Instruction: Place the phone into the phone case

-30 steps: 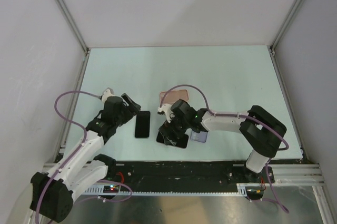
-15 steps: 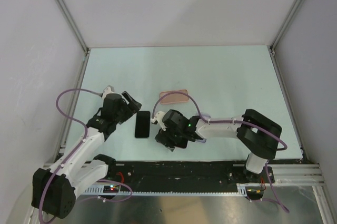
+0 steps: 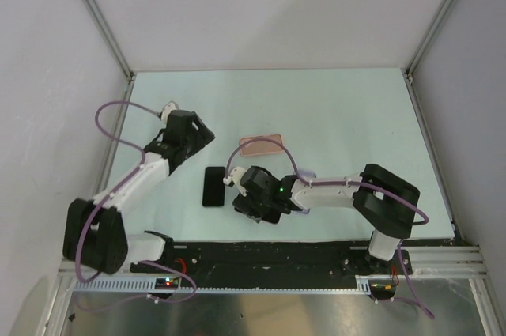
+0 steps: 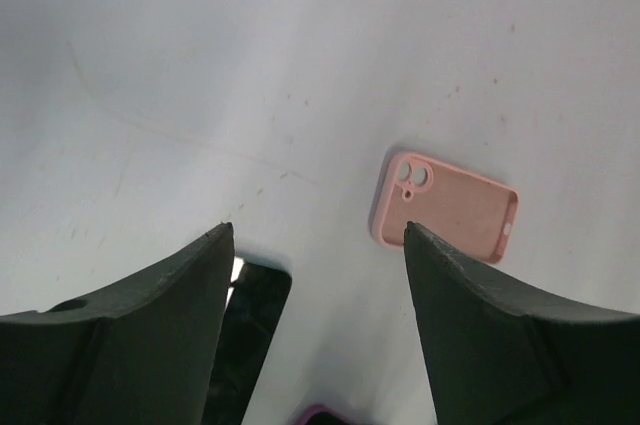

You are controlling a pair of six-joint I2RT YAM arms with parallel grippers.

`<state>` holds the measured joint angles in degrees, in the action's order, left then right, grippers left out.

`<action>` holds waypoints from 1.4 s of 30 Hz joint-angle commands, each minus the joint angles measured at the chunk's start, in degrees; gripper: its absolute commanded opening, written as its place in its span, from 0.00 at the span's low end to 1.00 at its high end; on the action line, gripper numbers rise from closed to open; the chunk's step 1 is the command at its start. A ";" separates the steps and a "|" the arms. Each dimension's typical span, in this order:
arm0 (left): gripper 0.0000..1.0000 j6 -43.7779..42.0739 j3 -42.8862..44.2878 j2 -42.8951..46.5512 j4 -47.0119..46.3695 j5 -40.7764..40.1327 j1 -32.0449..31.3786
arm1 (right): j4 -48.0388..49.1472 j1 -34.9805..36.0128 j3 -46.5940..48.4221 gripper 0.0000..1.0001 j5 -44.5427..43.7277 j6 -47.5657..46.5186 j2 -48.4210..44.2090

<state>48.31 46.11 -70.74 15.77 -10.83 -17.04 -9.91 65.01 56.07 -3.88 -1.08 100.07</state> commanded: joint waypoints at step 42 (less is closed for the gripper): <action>0.34 -21.38 25.74 -40.31 2.57 5.52 -10.27 | -4.47 -15.99 3.00 0.54 -2.39 19.46 -4.22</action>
<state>30.39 70.46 -109.16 16.43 -4.36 -26.52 -13.58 49.76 55.61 -6.59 16.82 98.04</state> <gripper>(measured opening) 0.341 0.728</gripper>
